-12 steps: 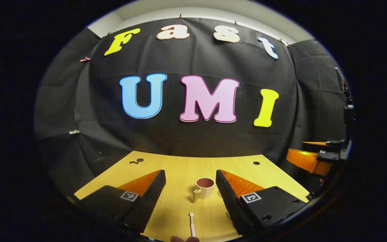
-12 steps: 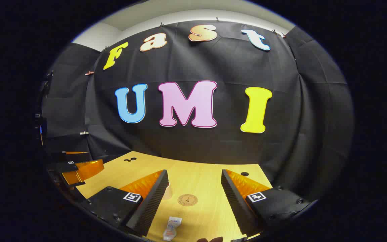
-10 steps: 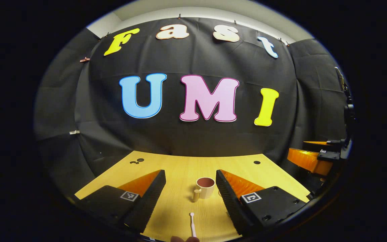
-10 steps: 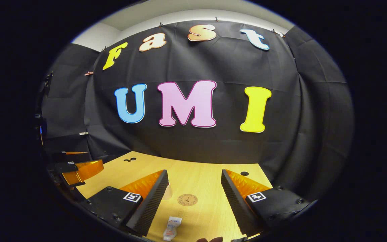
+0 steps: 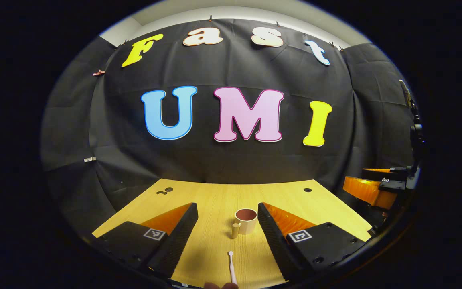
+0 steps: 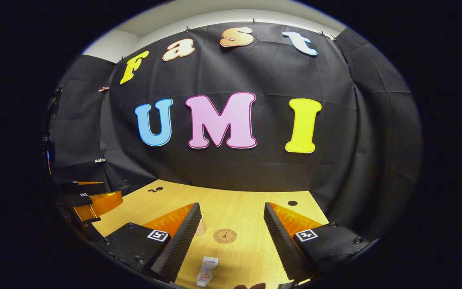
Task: Put the toothbrush and toothpaste on the desktop into the cup, then pick up the cup and place it on the coaster on the desktop.
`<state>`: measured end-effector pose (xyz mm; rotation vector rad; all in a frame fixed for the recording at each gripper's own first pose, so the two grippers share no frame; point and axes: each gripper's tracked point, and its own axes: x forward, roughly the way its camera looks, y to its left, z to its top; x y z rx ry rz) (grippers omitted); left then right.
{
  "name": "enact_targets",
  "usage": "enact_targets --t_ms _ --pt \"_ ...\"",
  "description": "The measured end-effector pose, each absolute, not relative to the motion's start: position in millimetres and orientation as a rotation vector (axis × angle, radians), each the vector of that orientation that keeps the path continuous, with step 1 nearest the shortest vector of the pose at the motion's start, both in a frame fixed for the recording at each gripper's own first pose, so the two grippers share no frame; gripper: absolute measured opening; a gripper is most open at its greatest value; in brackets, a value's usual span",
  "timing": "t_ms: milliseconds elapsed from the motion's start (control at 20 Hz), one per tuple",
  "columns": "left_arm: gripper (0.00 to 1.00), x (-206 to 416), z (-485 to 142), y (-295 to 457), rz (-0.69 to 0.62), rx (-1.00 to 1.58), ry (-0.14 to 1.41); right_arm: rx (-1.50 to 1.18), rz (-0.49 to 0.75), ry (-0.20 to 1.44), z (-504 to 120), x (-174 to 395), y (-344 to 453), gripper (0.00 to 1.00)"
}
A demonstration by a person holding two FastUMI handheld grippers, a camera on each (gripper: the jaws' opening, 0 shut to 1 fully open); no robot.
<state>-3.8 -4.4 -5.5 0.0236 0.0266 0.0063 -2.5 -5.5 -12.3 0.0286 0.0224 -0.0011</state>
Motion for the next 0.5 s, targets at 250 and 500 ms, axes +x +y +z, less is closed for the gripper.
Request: enact_targets --t_ms 250,500 --pt "0.95 -3.4 -7.7 -5.6 0.008 0.026 0.039 0.03 0.002 0.032 -14.9 -2.5 -7.2 0.97" --pt "0.95 -5.7 -18.5 -1.4 0.021 0.024 0.074 0.044 0.019 0.113 -40.2 0.6 -0.8 0.97"
